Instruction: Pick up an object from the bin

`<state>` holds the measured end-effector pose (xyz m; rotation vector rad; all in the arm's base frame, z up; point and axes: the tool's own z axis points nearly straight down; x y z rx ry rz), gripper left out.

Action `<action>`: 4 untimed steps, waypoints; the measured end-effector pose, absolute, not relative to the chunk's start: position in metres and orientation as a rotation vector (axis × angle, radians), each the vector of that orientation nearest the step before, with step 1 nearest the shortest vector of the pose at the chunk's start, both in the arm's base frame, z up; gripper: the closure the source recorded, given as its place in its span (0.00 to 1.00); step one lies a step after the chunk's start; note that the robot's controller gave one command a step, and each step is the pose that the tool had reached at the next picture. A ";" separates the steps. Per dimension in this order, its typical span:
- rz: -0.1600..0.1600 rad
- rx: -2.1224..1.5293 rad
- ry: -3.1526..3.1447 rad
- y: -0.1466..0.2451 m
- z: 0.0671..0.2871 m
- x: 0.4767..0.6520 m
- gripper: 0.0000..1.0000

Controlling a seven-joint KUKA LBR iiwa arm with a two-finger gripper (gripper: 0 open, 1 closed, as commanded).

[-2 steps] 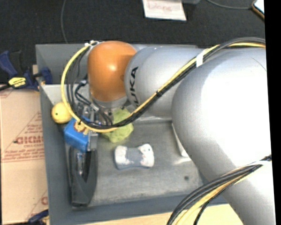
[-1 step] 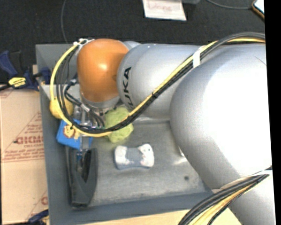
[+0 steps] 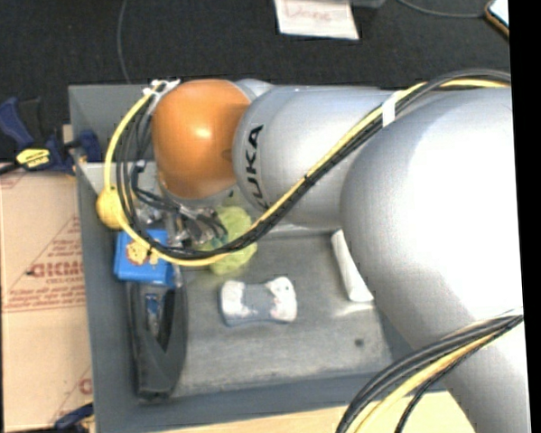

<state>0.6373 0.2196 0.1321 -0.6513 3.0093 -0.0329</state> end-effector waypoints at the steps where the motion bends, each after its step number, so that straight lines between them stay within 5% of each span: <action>1: -0.025 -0.518 3.034 0.222 0.125 0.635 0.00; 2: -0.071 -0.186 3.063 0.214 0.089 0.636 1.00; 4: -0.064 -0.183 3.057 0.213 0.093 0.633 1.00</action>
Offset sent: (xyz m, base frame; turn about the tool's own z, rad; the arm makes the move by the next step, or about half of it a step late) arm -0.0165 0.0163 -0.0621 0.2992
